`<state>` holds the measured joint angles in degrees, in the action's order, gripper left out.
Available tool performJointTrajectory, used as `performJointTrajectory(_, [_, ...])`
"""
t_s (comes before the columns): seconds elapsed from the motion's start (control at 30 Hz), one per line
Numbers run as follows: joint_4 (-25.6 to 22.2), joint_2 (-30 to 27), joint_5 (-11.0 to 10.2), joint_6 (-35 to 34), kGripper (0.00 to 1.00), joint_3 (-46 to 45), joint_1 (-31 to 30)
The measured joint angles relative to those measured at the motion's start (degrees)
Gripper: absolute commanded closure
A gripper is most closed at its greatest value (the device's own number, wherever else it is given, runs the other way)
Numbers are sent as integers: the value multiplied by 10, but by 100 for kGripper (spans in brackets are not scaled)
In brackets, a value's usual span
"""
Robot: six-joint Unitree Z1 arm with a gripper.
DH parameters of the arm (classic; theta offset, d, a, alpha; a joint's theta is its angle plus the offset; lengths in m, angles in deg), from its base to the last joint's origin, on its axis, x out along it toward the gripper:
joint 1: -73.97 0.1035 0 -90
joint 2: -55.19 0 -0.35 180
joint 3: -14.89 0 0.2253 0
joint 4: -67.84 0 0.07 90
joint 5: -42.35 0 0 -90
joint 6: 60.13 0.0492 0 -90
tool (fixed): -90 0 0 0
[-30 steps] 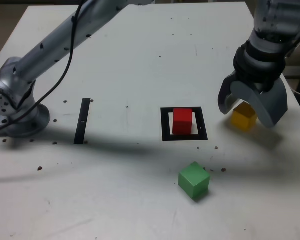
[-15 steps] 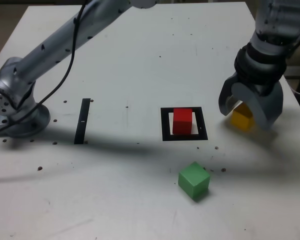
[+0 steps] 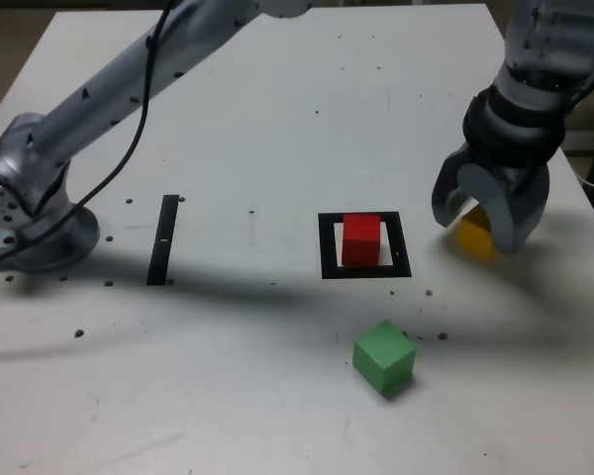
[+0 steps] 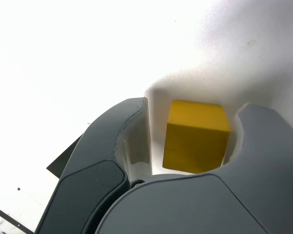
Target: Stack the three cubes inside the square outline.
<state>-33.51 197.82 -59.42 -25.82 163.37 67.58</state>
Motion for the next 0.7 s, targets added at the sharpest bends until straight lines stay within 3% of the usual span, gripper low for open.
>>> performJointTrajectory(0.57, [0, 2, -1, 0, 63, 1, 0])
performJointTrajectory(0.7, [-6, 0, -11, -6, 63, 0, 0])
